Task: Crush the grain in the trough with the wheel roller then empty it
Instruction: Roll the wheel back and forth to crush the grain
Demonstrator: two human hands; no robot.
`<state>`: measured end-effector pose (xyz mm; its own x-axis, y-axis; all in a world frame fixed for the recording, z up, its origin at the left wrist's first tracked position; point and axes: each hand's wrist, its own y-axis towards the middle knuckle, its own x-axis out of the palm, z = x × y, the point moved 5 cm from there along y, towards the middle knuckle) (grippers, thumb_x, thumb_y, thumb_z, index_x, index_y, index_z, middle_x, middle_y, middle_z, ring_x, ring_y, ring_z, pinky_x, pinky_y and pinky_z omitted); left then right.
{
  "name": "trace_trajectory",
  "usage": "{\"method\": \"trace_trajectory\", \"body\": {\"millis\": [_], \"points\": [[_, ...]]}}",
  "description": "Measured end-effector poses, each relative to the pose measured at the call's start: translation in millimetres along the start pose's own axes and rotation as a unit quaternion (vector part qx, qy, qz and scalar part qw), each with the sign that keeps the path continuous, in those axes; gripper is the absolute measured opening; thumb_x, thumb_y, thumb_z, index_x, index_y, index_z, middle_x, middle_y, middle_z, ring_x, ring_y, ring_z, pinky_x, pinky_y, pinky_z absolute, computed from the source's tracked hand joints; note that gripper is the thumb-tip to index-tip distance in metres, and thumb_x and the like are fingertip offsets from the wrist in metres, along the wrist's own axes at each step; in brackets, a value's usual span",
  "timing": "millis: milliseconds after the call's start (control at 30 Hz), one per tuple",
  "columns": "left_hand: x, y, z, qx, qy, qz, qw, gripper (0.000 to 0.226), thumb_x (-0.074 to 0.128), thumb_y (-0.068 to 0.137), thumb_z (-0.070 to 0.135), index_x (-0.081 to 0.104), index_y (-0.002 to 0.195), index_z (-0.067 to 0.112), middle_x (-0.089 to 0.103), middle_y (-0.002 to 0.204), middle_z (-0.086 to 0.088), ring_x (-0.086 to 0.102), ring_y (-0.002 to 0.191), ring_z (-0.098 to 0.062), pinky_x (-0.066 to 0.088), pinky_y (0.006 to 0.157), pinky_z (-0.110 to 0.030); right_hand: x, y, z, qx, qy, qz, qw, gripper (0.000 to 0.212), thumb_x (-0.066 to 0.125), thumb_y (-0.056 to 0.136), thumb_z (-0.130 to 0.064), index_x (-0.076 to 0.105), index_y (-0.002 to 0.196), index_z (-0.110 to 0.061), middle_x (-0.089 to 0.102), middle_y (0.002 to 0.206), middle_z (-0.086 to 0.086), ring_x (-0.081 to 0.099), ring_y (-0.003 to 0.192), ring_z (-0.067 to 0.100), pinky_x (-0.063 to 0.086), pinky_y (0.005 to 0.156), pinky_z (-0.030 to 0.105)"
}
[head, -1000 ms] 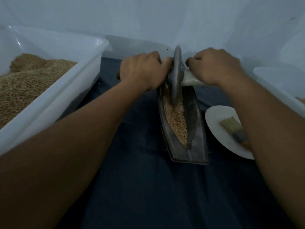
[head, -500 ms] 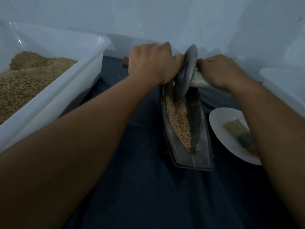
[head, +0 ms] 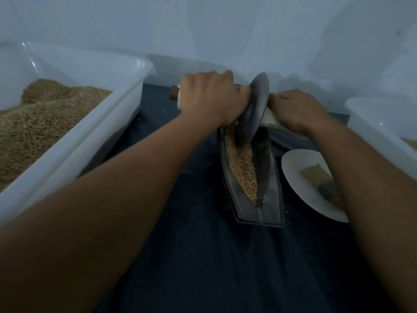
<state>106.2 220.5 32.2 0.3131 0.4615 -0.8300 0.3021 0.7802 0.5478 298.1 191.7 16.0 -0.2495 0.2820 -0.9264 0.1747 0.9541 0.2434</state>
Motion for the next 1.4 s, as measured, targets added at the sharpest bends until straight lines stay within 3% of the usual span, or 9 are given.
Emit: {"method": "trace_trajectory", "body": {"millis": [200, 367, 533, 700, 800, 933, 1100, 1400], "points": [[-7.7, -17.1, 1.6, -0.01, -0.006, 0.02, 1.0, 0.041, 0.023, 0.091, 0.055, 0.048, 0.09, 0.023, 0.047, 0.079, -0.002, 0.044, 0.07, -0.026, 0.03, 0.064, -0.038, -1.6, -8.6, -3.1, -0.017, -0.018, 0.005, 1.0, 0.066, 0.019, 0.074, -0.069, 0.066, 0.081, -0.023, 0.062, 0.084, -0.003, 0.051, 0.069, 0.014, 0.035, 0.058, 0.032], [-13.1, -26.4, 3.7, -0.005, -0.001, 0.026, 1.0, 0.044, 0.024, 0.091, 0.054, 0.054, 0.094, 0.022, 0.046, 0.08, -0.003, 0.043, 0.071, -0.026, 0.03, 0.064, -0.038, -4.0, -18.2, -3.8, -0.01, -0.045, 0.026, 0.999, 0.064, 0.021, 0.082, -0.068, 0.067, 0.086, -0.023, 0.063, 0.088, 0.003, 0.047, 0.065, 0.011, 0.034, 0.057, 0.03], [-18.9, -37.0, 5.4, 0.005, -0.002, 0.037, 0.999, 0.038, 0.026, 0.092, 0.052, 0.047, 0.085, 0.021, 0.044, 0.076, -0.002, 0.042, 0.069, -0.025, 0.029, 0.064, -0.037, -6.6, -32.8, -9.0, -0.007, -0.075, 0.04, 0.996, 0.064, 0.017, 0.081, -0.067, 0.064, 0.079, -0.023, 0.06, 0.079, 0.001, 0.046, 0.063, 0.014, 0.029, 0.054, 0.028], [-21.3, -45.7, 4.4, 0.018, 0.001, 0.036, 0.999, 0.049, 0.024, 0.093, 0.055, 0.06, 0.095, 0.021, 0.06, 0.087, -0.005, 0.046, 0.074, -0.024, 0.034, 0.068, -0.039, -11.3, -51.6, -16.7, -0.006, -0.085, 0.078, 0.993, 0.059, 0.02, 0.085, -0.061, 0.057, 0.066, -0.019, 0.055, 0.066, 0.0, 0.048, 0.059, 0.019, 0.027, 0.052, 0.028], [-22.1, -46.8, 5.8, 0.032, 0.006, 0.038, 0.999, 0.05, 0.024, 0.093, 0.056, 0.062, 0.098, 0.022, 0.064, 0.091, -0.006, 0.055, 0.081, -0.027, 0.033, 0.071, -0.04, -13.6, -62.7, -18.8, 0.008, -0.095, 0.09, 0.991, 0.06, 0.022, 0.091, -0.059, 0.06, 0.07, -0.019, 0.051, 0.066, -0.002, 0.042, 0.058, 0.016, 0.026, 0.053, 0.028], [-22.3, -44.9, 5.7, 0.043, -0.006, 0.041, 0.998, 0.051, 0.023, 0.09, 0.057, 0.061, 0.095, 0.023, 0.065, 0.088, -0.004, 0.056, 0.08, -0.027, 0.034, 0.07, -0.039, -15.0, -78.2, -23.9, 0.029, -0.118, 0.119, 0.985, 0.06, 0.019, 0.095, -0.057, 0.061, 0.072, -0.021, 0.047, 0.069, 0.003, 0.041, 0.063, 0.024, 0.029, 0.057, 0.031], [-19.5, -39.1, 6.8, 0.06, -0.021, 0.036, 0.997, 0.052, 0.021, 0.088, 0.059, 0.06, 0.093, 0.026, 0.065, 0.088, -0.002, 0.055, 0.08, -0.025, 0.035, 0.072, -0.039, -15.6, -87.6, -24.7, 0.052, -0.108, 0.13, 0.984, 0.061, 0.019, 0.098, -0.053, 0.061, 0.068, -0.019, 0.041, 0.061, -0.007, 0.031, 0.054, 0.009, 0.021, 0.051, 0.026], [-14.5, -28.6, 6.1, 0.085, -0.04, 0.042, 0.995, 0.052, 0.023, 0.089, 0.058, 0.063, 0.095, 0.026, 0.066, 0.086, -0.002, 0.056, 0.08, -0.026, 0.035, 0.071, -0.038, -12.5, -91.2, -22.4, 0.086, -0.093, 0.146, 0.981, 0.06, 0.02, 0.096, -0.054, 0.061, 0.068, -0.02, 0.041, 0.061, -0.008, 0.031, 0.053, 0.01, 0.019, 0.05, 0.026]]}}
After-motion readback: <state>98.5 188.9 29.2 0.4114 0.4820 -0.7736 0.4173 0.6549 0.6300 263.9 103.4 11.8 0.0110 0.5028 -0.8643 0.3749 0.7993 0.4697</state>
